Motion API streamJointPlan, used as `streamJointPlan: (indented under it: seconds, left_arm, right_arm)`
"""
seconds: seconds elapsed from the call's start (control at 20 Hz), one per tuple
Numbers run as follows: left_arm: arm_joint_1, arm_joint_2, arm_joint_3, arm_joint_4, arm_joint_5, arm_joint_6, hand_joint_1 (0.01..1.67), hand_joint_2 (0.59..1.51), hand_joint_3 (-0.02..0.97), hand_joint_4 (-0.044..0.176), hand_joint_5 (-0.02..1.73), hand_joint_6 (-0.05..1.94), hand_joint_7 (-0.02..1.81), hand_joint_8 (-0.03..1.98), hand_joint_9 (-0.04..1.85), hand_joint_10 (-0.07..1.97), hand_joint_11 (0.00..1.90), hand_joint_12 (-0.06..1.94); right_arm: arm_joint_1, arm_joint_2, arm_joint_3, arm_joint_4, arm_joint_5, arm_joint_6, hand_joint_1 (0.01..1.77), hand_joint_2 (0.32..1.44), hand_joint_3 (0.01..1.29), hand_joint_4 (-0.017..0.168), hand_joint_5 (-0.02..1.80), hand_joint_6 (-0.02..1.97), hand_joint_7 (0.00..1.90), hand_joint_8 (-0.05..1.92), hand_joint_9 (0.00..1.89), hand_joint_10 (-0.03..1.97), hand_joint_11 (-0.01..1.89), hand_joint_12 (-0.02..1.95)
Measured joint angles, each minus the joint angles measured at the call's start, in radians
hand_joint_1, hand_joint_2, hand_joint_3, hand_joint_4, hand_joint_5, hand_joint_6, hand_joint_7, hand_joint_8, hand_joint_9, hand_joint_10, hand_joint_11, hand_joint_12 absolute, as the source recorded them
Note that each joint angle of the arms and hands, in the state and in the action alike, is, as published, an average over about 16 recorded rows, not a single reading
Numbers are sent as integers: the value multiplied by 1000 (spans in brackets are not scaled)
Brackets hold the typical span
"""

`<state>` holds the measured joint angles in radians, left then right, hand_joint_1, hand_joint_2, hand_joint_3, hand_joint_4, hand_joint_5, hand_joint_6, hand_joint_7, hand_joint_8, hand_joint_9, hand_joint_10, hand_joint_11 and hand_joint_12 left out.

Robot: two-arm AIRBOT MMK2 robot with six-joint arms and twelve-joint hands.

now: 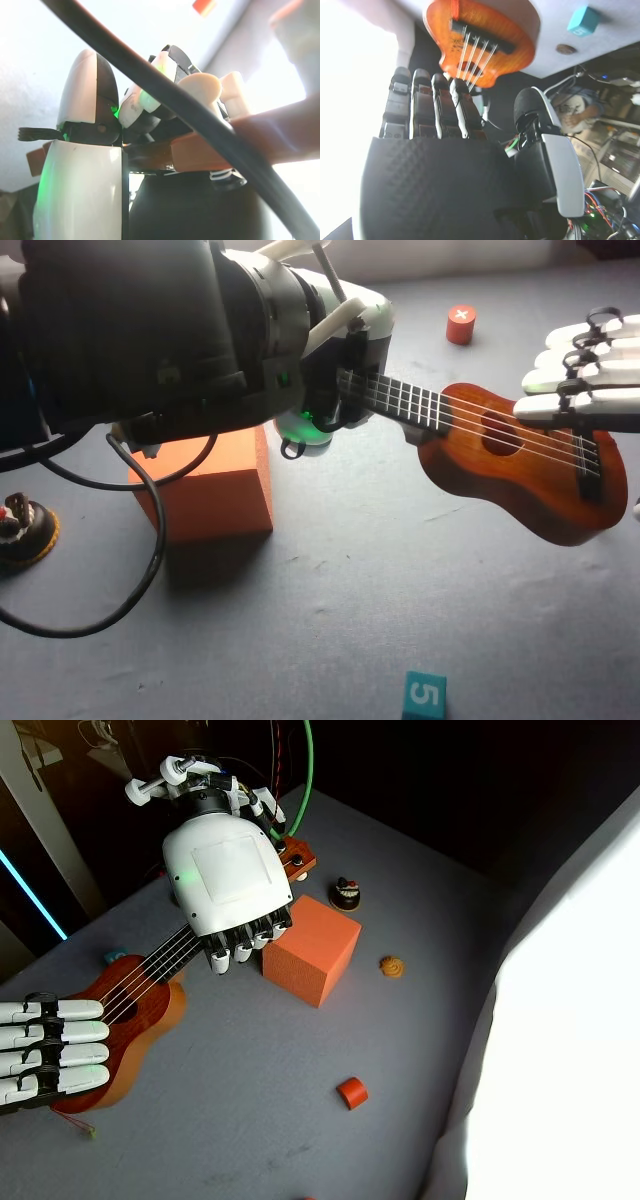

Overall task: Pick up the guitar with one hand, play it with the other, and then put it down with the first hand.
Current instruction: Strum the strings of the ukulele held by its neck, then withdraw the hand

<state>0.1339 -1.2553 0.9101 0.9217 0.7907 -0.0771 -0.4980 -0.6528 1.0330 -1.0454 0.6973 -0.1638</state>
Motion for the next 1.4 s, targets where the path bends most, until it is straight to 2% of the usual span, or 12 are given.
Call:
streamJointPlan:
  seconds: [0.75, 1.4]
  left_arm:
    - [3, -1, 4, 12, -6, 2, 1500, 1079, -17, 22, 1214, 1894, 1313, 1978, 1389, 1926, 1410, 1932]
    - [3, -1, 9, 25, -7, 5, 1497, 1080, -17, 16, 1243, 1894, 1317, 1978, 1401, 1923, 1422, 1931]
  right_arm:
    - [-37, -8, -21, -22, 14, -6, 152, 1368, 17, 6, 64, 20, 21, 15, 25, 12, 21, 4]
    - [-55, -7, -24, -45, 82, 89, 157, 1371, 17, 4, 73, 20, 21, 15, 32, 12, 22, 4]
